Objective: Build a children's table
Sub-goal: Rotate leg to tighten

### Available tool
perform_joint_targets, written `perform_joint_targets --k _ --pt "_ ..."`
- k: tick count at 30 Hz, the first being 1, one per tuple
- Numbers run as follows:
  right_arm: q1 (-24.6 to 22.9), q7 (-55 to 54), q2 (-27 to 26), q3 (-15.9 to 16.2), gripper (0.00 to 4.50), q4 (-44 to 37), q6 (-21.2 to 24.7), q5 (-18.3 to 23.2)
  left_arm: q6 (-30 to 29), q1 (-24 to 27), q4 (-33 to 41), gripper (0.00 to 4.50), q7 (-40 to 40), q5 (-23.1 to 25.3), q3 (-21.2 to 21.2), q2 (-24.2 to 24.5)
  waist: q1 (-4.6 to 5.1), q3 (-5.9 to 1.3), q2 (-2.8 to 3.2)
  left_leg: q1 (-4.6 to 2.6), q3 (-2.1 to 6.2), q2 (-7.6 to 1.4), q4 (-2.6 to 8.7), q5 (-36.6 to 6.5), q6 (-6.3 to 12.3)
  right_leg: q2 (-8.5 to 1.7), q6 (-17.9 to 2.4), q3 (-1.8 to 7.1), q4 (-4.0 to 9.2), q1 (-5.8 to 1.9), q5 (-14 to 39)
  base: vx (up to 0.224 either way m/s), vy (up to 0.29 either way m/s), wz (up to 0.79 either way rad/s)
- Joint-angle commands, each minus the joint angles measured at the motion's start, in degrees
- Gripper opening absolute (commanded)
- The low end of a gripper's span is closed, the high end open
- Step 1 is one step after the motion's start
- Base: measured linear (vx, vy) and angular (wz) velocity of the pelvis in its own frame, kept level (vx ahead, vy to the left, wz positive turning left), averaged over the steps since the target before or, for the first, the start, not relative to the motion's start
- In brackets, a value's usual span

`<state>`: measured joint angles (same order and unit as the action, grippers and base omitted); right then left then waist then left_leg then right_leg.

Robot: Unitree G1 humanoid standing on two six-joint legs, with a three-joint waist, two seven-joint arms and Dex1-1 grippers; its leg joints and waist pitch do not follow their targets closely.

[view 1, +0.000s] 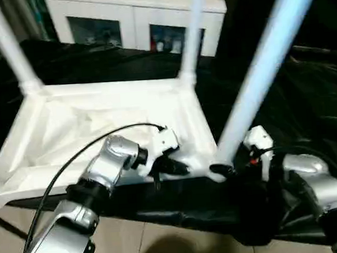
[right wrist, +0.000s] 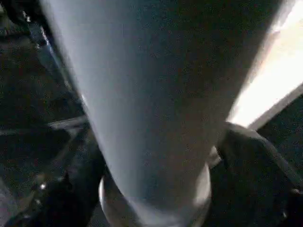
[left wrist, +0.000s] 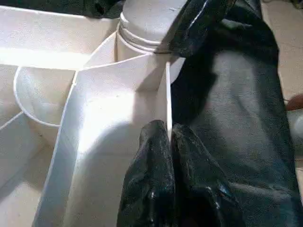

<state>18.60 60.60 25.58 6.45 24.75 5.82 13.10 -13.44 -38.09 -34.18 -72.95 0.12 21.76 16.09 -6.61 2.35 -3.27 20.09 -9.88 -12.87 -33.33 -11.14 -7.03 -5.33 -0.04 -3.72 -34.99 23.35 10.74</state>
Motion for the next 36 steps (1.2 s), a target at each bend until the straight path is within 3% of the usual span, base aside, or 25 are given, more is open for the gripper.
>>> perform_joint_targets --k 1,2,9,13,14,15,16,18,22,26,27,29,31,32,34,36 --pt "-0.24 0.64 0.77 0.59 3.79 -1.64 0.27 -0.78 -0.23 0.85 0.92 0.0 -2.34 -0.96 1.94 -1.14 0.19 -3.05 0.23 0.07 -0.61 -0.32 3.92 -9.23 4.81 -2.25 -14.55 2.04 3.55 -3.44 5.22 0.0 0.0 0.0" --pt "-0.41 0.62 1.04 0.97 3.79 -1.65 0.06 -1.27 -0.13 0.84 0.88 0.0 -2.32 -0.78 1.91 -1.14 0.22 -3.05 0.6 0.02 -0.57 -0.32 3.97 -9.73 4.31 -2.26 -14.21 2.07 3.69 -3.41 6.02 0.0 0.0 0.0" --pt "-2.3 0.35 2.59 0.45 3.79 -4.61 -0.09 -1.32 0.67 0.83 0.74 0.0 -2.0 -0.5 1.43 -1.28 0.03 -3.2 0.47 0.08 -0.51 -0.26 3.79 -7.82 4.45 -2.11 -14.31 2.08 3.27 -3.64 2.7 0.0 0.0 0.0" --pt "-10.51 3.11 8.37 -3.07 3.79 -14.87 3.99 2.58 5.27 -1.47 -3.68 0.0 3.32 -0.02 -0.44 -4.17 -0.77 -3.0 0.51 -0.14 -0.61 -0.32 3.65 -8.55 5.73 -2.09 -13.77 2.21 3.66 -3.67 3.16 0.0 0.0 0.0" --pt "-11.1 3.18 8.81 -3.38 3.79 -15.49 4.27 2.81 5.52 -1.83 -4.19 0.0 3.86 0.08 -0.57 -4.49 -1.35 -3.01 0.16 -0.3 -0.73 -0.28 3.43 -8.24 6.35 -2.01 -13.72 2.26 3.64 -3.61 3.02 0.0 0.0 0.0" --pt "-11.69 3.24 9.23 -3.66 3.79 -15.96 4.42 2.9 6.2 -2.23 -4.83 0.0 4.39 0.19 -0.7 -4.82 -1.45 -2.94 0.12 -0.08 -0.76 -0.18 3.43 -8.36 6.62 -2.07 -13.59 2.27 3.65 -3.65 3.59 0.0 0.0 0.0" --pt "-13.05 3.28 10.17 -4.4 3.79 -16.8 4.58 2.8 8.13 -3.37 -6.7 0.0 5.94 0.51 -1.1 -5.78 -1.52 -2.73 0.74 0.23 -0.65 -0.12 3.7 -10.33 6.28 -2.34 -11.52 2.06 4.38 -3.55 10.22 0.0 0.0 0.0" --pt "-13.66 2.91 10.49 -4.88 3.79 -17.0 4.48 2.56 9.0 -4.06 -7.87 0.0 6.8 0.59 -1.38 -6.38 -1.4 -2.69 0.52 0.18 -0.56 -0.05 3.81 -12.28 5.22 -2.5 -9.04 2.01 5.11 -3.46 16.73 0.0 0.0 0.0" --pt "-15.24 1.9 10.97 -5.99 3.79 -18.73 5.23 3.33 12.79 -5.33 -10.16 0.0 9.2 1.4 -1.69 -7.34 -1.22 -2.78 0.63 0.43 -0.37 -0.05 3.82 -11.32 5.05 -2.33 -8.0 1.99 5.18 -3.36 16.86 0.0 0.0 0.0" --pt "-16.37 0.65 9.82 -5.69 3.79 -23.8 8.46 5.74 15.93 -7.01 -12.3 0.0 10.46 -0.34 -4.55 -8.71 -1.44 -2.96 0.64 0.52 -0.38 0.04 3.57 -9.01 6.03 -2.24 -8.24 2.01 4.76 -3.52 13.61 0.0 0.0 0.0" --pt "-16.35 0.59 9.7 -5.61 3.8 -23.91 8.51 5.75 15.88 -7.09 -12.35 0.27 10.36 -0.49 -4.67 -8.75 -1.48 -3.03 0.67 0.48 -0.39 -0.01 3.54 -8.54 6.05 -2.3 -8.4 2.0 4.66 -3.47 13.11 0.0 0.0 0.0" --pt "-14.89 -1.46 6.53 -4.35 3.81 -24.15 8.76 5.66 14.2 -7.57 -11.22 0.55 8.82 -1.8 -5.54 -8.11 -1.35 -3.17 0.86 0.7 -0.31 0.02 3.51 -7.74 5.85 -2.5 -9.61 1.88 4.3 -3.51 11.93 0.0 0.0 0.0" --pt "-12.97 -3.85 3.08 -3.15 3.81 -23.33 9.41 5.58 11.01 -7.28 -8.28 0.67 7.46 -4.08 -7.12 -7.39 -1.07 -3.21 0.69 0.64 -0.22 -0.3 3.57 -6.65 5.56 -2.44 -11.89 1.85 3.62 -3.36 7.98 0.0 0.0 0.0" --pt "-12.27 -4.3 1.93 -2.47 3.81 -23.08 9.85 5.61 8.91 -7.08 -6.74 0.67 7.02 -4.91 -7.66 -6.89 -0.98 -3.19 0.28 0.68 -0.28 -0.26 3.58 -6.44 5.58 -2.35 -12.05 1.81 3.61 -3.4 7.51 0.0 0.0 0.0" --pt "-11.26 -4.03 0.35 -0.83 3.81 -22.89 10.95 5.77 5.15 -6.39 -3.27 0.9 6.62 -6.08 -8.64 -5.17 -0.71 -3.07 0.1 0.52 -0.39 -0.36 3.54 -5.83 5.91 -2.4 -12.82 1.89 3.34 -3.32 6.35 0.0 0.0 0.0" --pt "-10.79 -3.85 -0.34 0.07 3.81 -23.03 11.53 5.78 3.97 -5.92 -1.44 1.01 6.4 -6.55 -9.19 -3.94 -0.65 -3.05 0.38 0.46 -0.4 -0.34 3.54 -5.58 5.77 -2.36 -12.78 1.98 3.19 -3.37 5.64 0.0 0.0 0.0"
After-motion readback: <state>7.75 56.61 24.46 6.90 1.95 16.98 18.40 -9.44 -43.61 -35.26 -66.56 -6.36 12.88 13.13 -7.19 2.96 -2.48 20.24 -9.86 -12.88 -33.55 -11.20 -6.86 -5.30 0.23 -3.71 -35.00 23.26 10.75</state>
